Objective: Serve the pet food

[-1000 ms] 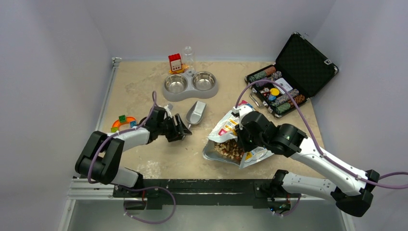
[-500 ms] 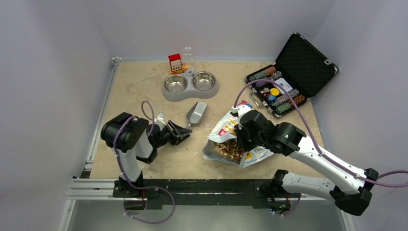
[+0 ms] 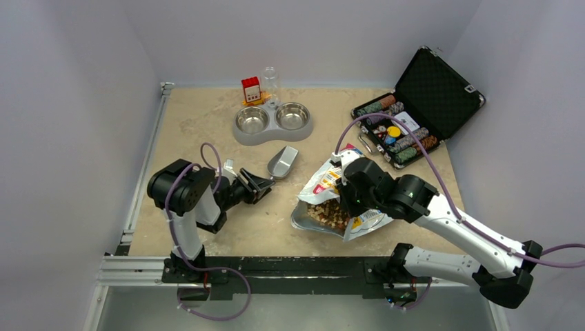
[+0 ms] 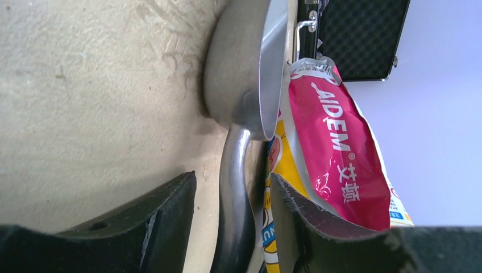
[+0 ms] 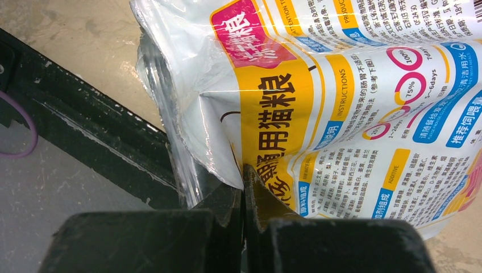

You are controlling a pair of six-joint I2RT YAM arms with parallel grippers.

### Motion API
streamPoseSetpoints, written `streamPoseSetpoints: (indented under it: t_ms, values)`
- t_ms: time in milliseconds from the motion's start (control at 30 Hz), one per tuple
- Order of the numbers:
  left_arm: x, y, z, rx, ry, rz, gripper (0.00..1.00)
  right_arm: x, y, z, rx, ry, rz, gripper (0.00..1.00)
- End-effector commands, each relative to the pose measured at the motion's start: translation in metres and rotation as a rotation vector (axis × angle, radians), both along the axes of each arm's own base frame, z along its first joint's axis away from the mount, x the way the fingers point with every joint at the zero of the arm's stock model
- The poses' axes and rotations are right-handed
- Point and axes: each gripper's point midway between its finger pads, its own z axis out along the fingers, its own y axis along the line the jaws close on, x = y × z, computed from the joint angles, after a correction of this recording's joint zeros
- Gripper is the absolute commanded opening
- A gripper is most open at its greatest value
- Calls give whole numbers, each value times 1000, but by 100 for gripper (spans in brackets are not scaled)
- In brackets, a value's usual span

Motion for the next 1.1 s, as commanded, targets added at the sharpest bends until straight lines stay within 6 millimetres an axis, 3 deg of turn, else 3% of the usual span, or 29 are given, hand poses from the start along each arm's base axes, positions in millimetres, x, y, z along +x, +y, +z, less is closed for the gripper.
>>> streamPoseSetpoints:
  t_ms: [0, 300, 333, 433, 500, 633, 733, 867, 1067]
  values:
    - [16, 9, -10, 53, -36, 60, 53, 4, 16, 33, 108, -50, 18, 0]
    - [21, 1, -8, 32, -40, 31, 41, 8, 16, 30, 88, -59, 21, 0]
    - [22, 0, -7, 25, -40, 27, 36, 8, 16, 30, 88, -60, 19, 0]
    - [19, -3, 3, -18, -26, 20, 5, 13, 15, 31, 82, -72, -4, 0]
    - [9, -4, 10, -59, 35, 15, 0, 17, 14, 33, 73, -85, -30, 0]
    - [-24, 1, 26, -38, 119, -33, 0, 26, 13, 38, 72, -115, -73, 0]
    - [-54, 9, 33, 117, 218, -114, 0, 32, 13, 41, 80, -146, -92, 0]
    - [-93, 38, 92, 399, 227, -226, 0, 42, 8, 37, 45, -177, -131, 0]
    - [-187, 46, 149, 428, 400, -509, 0, 48, 14, 41, 62, -201, -135, 0]
